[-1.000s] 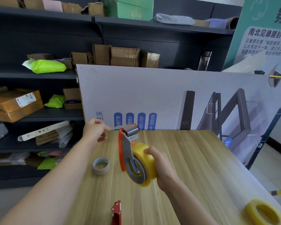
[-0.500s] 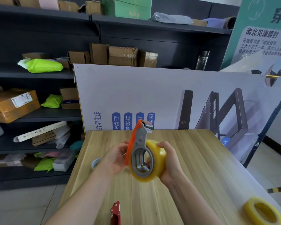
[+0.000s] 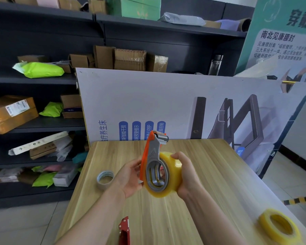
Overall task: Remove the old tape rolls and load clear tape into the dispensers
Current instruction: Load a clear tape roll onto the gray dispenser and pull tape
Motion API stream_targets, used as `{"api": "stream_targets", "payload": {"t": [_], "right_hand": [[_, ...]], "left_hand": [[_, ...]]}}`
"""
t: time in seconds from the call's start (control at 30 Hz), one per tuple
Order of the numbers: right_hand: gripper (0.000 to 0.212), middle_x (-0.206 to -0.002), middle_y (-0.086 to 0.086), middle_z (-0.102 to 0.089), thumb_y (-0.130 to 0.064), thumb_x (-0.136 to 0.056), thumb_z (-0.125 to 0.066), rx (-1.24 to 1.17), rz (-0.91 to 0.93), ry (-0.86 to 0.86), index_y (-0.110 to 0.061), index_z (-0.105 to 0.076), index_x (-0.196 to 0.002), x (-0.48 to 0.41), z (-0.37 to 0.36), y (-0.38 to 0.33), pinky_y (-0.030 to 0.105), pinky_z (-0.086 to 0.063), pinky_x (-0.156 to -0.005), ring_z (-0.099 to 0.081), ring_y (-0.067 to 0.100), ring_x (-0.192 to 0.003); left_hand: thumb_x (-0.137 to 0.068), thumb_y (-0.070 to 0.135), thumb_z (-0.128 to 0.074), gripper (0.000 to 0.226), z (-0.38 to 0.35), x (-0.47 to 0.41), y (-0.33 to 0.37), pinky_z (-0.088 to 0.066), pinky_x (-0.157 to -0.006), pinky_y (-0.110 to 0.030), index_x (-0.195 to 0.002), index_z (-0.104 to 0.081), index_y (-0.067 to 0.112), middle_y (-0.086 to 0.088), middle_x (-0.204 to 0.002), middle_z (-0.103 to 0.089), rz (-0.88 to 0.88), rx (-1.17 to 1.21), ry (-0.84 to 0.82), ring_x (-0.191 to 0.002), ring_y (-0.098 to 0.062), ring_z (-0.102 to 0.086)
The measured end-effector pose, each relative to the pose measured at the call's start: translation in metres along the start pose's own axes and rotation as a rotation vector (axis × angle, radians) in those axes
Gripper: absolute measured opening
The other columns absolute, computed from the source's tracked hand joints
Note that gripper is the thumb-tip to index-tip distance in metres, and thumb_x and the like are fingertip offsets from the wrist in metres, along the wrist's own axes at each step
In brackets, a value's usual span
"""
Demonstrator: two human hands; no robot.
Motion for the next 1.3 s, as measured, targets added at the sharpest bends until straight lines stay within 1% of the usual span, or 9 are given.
{"api": "stream_targets", "payload": {"t": [0.2,0.37,0.47,0.6,0.73,0.9,0.97,1.1,1.3], "right_hand": [[0.035,-0.088,0.015,-0.07,-0.037,-0.08,-0.059,-0.003,0.02,-0.01,-0.011,-0.06,-0.103,0.001,-0.002,-0.002,0.042,-0.054,-0.076,-0.065,0.03,-0.081],[0.034,-0.084,0.015,-0.07,-0.037,-0.081,-0.059,0.016,0.014,-0.024,-0.01,-0.062,-0.101,0.004,-0.004,0.001,0.041,-0.053,-0.077,-0.065,0.029,-0.078],[0.032,-0.085,0.015,-0.07,-0.036,-0.081,-0.058,-0.003,0.015,-0.021,-0.01,-0.062,-0.099,0.006,-0.004,0.0,0.043,-0.053,-0.078,-0.065,0.03,-0.08],[0.03,-0.082,0.014,-0.07,-0.035,-0.081,-0.059,-0.015,0.03,-0.014,-0.011,-0.062,-0.098,0.006,-0.003,-0.005,0.042,-0.054,-0.076,-0.065,0.029,-0.078],[0.025,-0.075,0.012,-0.069,-0.034,-0.083,-0.057,-0.015,0.035,-0.025,-0.011,-0.061,-0.091,0.009,-0.005,-0.01,0.039,-0.053,-0.07,-0.064,0.027,-0.072],[0.028,-0.081,0.013,-0.069,-0.036,-0.082,-0.058,-0.004,0.032,-0.021,-0.011,-0.061,-0.095,0.01,-0.004,-0.011,0.039,-0.053,-0.072,-0.064,0.028,-0.075],[0.027,-0.082,0.013,-0.069,-0.036,-0.083,-0.058,0.002,0.033,-0.022,-0.012,-0.06,-0.095,0.01,-0.004,-0.011,0.04,-0.053,-0.073,-0.064,0.028,-0.076],[0.023,-0.081,0.012,-0.068,-0.034,-0.085,-0.057,-0.005,0.041,-0.026,-0.013,-0.059,-0.094,0.011,-0.004,-0.013,0.038,-0.053,-0.068,-0.064,0.027,-0.074],[0.024,-0.089,0.013,-0.067,-0.035,-0.086,-0.058,-0.015,0.03,-0.01,-0.015,-0.057,-0.098,0.012,0.005,-0.01,0.04,-0.053,-0.068,-0.064,0.028,-0.081]], "left_hand": [[-0.086,0.044,-0.058,0.032,0.003,-0.001,-0.005,-0.039,-0.101,-0.048,-0.099,-0.071,0.018,-0.01,-0.105,-0.067,0.011,0.123,-0.043,-0.107,-0.029,-0.06],[-0.078,0.011,-0.066,0.02,0.007,-0.003,0.007,-0.051,-0.076,-0.039,-0.097,-0.061,0.017,-0.011,-0.089,-0.065,-0.114,0.332,0.036,-0.079,-0.024,-0.061],[-0.083,0.007,-0.064,0.013,0.012,-0.006,0.012,-0.055,-0.07,-0.037,-0.089,-0.062,0.018,-0.01,-0.086,-0.065,-0.165,0.396,0.046,-0.077,-0.022,-0.061],[-0.075,0.019,-0.07,0.019,0.008,-0.002,0.007,-0.05,-0.086,-0.045,-0.092,-0.066,0.011,-0.01,-0.089,-0.069,-0.121,0.343,0.021,-0.086,-0.026,-0.064],[-0.078,0.026,-0.072,0.052,0.007,-0.002,-0.001,-0.036,-0.11,-0.051,-0.122,-0.061,0.001,-0.018,-0.118,-0.063,-0.079,0.284,0.015,-0.114,-0.035,-0.056],[-0.076,0.031,-0.07,0.024,0.002,0.001,-0.004,-0.038,-0.106,-0.045,-0.084,-0.078,0.01,-0.01,-0.088,-0.072,-0.085,0.252,0.024,-0.093,-0.027,-0.06],[-0.083,0.031,-0.066,0.025,0.001,0.004,-0.005,-0.042,-0.1,-0.042,-0.072,-0.079,0.012,-0.008,-0.081,-0.074,-0.091,0.249,0.037,-0.09,-0.025,-0.064],[-0.088,0.03,-0.063,0.026,0.004,0.009,-0.011,-0.044,-0.097,-0.042,-0.081,-0.076,0.009,-0.009,-0.088,-0.074,-0.08,0.243,0.076,-0.098,-0.025,-0.064],[-0.091,0.026,-0.058,0.024,0.003,0.016,-0.016,-0.048,-0.083,-0.036,-0.083,-0.073,0.009,-0.008,-0.084,-0.07,-0.143,0.171,0.145,-0.088,-0.021,-0.063]]}}
Point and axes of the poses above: each hand's wrist, its own x-axis away from the middle knuckle, its own z-axis out of the back of the hand, y = z × x, the point moved 9 cm from there along -x, towards the middle knuckle
